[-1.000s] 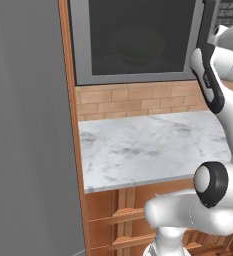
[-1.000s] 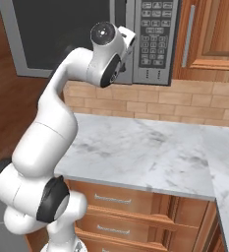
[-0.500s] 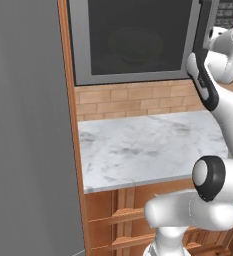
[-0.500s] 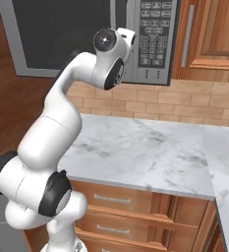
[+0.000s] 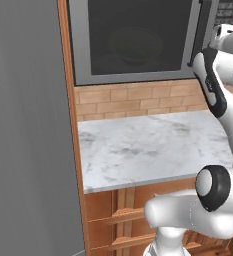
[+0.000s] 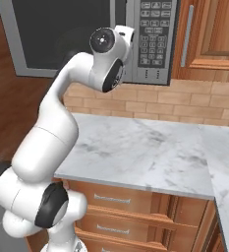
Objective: Pick the corn from the sink and place it in the bowl. Then pick the bowl and place it in the microwave. Then close the microwave door and press the start button.
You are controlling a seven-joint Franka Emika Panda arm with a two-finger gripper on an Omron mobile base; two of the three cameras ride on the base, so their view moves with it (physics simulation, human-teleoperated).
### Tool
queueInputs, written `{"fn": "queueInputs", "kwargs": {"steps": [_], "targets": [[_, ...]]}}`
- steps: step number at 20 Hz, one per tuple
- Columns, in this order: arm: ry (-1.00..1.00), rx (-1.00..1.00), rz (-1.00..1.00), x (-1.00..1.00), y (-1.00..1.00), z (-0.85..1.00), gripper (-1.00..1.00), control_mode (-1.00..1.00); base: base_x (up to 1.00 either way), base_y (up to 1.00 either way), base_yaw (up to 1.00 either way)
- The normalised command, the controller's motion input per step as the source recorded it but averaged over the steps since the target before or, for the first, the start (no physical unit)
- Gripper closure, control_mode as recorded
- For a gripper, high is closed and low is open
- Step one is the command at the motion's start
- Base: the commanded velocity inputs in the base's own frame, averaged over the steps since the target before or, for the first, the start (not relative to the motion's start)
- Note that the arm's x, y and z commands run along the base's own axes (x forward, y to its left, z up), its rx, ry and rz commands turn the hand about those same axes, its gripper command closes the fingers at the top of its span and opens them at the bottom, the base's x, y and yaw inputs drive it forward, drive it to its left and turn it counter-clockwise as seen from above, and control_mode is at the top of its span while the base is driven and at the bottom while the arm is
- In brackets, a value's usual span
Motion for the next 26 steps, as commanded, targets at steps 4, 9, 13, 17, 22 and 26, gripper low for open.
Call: {"fn": "queueInputs", "kwargs": {"steps": [4,9,13,17,22,26], "targets": [[-0.06,0.14,0.03,-1.00,-0.30,0.13,-1.00,-1.00,0.00,0.00,0.00],[0.00,0.10,0.14,-0.72,-0.57,-0.51,-1.00,-1.00,0.00,0.00,0.00],[-0.11,0.00,0.18,0.02,-0.42,-0.15,-1.00,-1.00,0.00,0.00,0.00],[-0.18,0.00,0.11,0.14,-0.18,0.14,-1.00,-1.00,0.00,0.00,0.00],[-0.20,0.00,0.06,0.47,0.00,0.03,-1.00,-1.00,0.00,0.00,0.00],[-0.04,-0.04,0.00,0.64,0.05,0.00,1.00,-1.00,0.00,0.00,0.00]]}}
